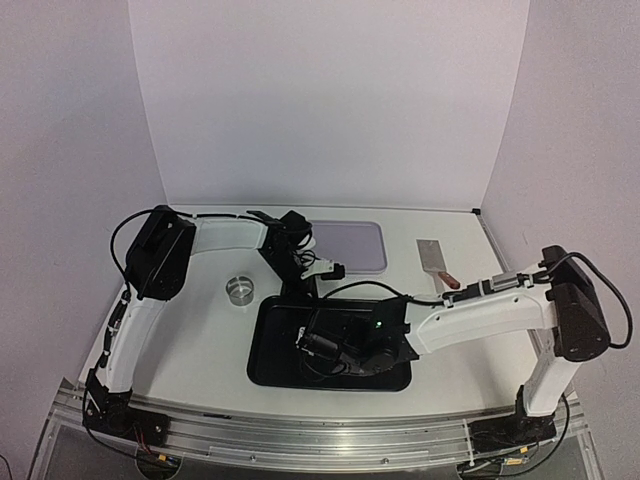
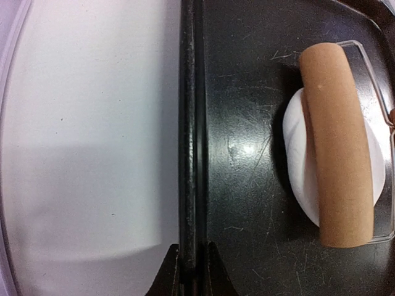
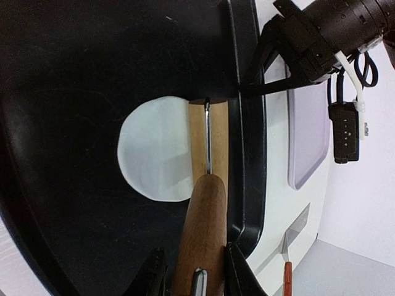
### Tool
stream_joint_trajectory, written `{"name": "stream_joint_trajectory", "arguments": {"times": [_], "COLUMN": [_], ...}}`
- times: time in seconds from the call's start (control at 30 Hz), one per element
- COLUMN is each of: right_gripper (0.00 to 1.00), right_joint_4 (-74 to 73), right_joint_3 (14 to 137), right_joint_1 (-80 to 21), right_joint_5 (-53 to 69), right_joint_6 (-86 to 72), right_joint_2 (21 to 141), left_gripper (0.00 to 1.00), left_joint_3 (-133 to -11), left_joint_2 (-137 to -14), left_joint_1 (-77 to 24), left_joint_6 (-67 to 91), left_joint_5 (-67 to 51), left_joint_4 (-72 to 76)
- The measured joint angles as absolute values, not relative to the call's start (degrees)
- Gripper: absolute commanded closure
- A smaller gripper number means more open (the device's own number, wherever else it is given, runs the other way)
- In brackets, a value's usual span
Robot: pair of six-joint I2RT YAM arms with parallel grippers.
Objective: Roll out the dumpling wrappers from the dough
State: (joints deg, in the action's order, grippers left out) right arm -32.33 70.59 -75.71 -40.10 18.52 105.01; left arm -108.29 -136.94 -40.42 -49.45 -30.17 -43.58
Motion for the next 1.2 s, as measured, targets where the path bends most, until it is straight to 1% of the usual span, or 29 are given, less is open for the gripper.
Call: {"name": "stream_joint_trajectory", "arguments": {"times": [0.13, 0.23, 0.33, 0.57, 0.77, 0.9, 1.1, 1.2], "right_gripper": [1.00, 1.00, 1.00, 1.00, 1.00, 1.00, 1.00, 1.00], "right_joint_4": [-35.65, -37.03, -37.17, -36.23, -35.46, -35.17, -40.10, -41.73], "right_joint_3": [70.61, 70.66, 71.45, 75.83, 75.55, 73.72, 72.82, 72.29], "right_joint_1": [-79.33, -80.27, -78.77, -71.54, -71.50, -73.96, -82.46, -84.70], "right_joint_5": [-41.09, -41.39, -40.57, -38.65, -38.62, -39.68, -41.72, -41.82], "right_joint_6": [15.48, 14.64, 14.80, 18.07, 18.30, 17.13, 12.28, 9.93], "right_joint_2": [104.59, 104.54, 104.83, 107.95, 107.83, 106.77, 105.94, 105.52], "left_gripper": [1.00, 1.00, 1.00, 1.00, 1.00, 1.00, 1.00, 1.00], "left_joint_3": [-108.29, -108.29, -108.29, -108.29, -108.29, -108.29, -108.29, -108.29], "left_joint_2": [-136.94, -136.94, -136.94, -136.94, -136.94, -136.94, -136.94, -136.94], "left_joint_1": [-40.47, -40.47, -40.47, -40.43, -40.18, -40.18, -40.18, -40.18], "left_joint_6": [-49.50, -49.50, -49.50, -49.33, -49.01, -49.02, -49.04, -49.04], "left_joint_5": [-30.25, -30.26, -30.26, -29.94, -29.93, -29.96, -29.98, -29.98], "left_joint_4": [-43.57, -43.57, -43.57, -43.41, -43.37, -43.36, -43.42, -43.42]}}
